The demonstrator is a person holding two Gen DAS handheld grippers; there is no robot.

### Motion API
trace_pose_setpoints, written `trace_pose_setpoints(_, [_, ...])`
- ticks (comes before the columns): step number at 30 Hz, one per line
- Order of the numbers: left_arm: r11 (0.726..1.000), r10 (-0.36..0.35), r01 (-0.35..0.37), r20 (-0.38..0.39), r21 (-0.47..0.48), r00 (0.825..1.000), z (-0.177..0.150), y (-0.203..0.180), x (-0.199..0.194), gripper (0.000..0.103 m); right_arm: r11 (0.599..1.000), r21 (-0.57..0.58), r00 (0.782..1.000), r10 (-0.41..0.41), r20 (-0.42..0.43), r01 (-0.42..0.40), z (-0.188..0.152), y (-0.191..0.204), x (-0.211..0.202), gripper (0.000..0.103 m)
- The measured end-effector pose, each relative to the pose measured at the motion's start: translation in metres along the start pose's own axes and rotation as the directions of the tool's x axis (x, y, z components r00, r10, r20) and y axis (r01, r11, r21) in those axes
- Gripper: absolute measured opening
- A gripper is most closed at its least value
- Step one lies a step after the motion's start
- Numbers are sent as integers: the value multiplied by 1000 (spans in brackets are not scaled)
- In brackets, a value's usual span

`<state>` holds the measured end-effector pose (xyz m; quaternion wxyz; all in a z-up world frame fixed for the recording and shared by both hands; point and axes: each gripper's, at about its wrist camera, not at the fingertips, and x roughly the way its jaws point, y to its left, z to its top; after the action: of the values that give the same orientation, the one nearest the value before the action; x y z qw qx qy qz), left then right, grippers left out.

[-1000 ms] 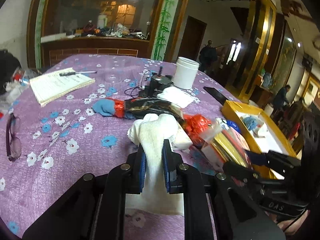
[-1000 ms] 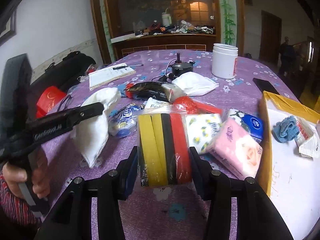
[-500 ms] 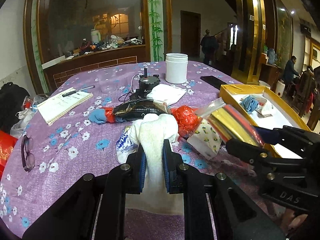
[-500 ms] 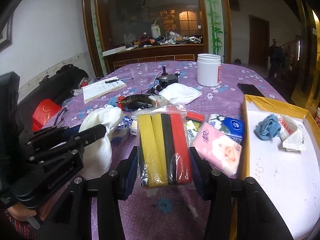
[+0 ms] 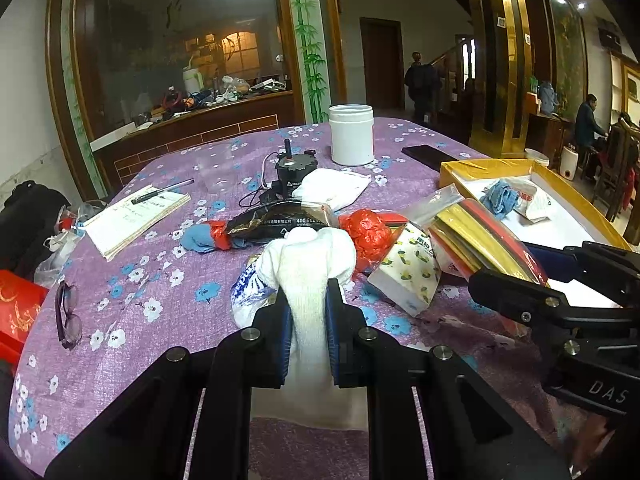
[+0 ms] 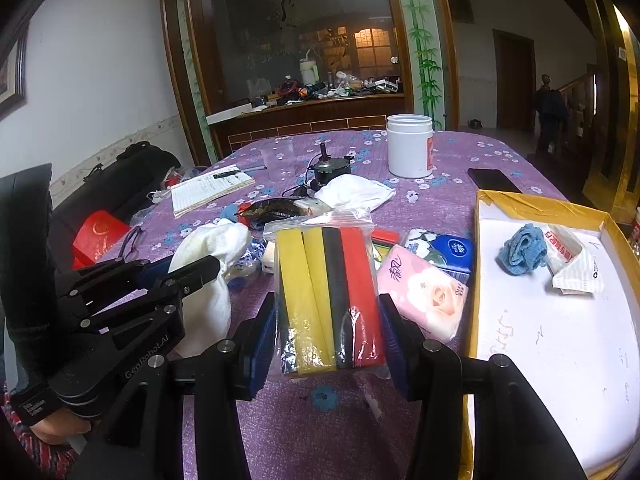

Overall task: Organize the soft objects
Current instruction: 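Carry the white cloth and striped sponge pack over the box with both tools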

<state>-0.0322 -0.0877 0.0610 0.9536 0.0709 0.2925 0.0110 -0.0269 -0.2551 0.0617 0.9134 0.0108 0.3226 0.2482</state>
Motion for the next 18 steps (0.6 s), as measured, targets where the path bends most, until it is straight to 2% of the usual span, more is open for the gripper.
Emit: trace_pose_setpoints(18, [997,10,-10,11,81,1000,13,-33,-2,12,996,85,999,23,30,-25,-4,-29,-14,49])
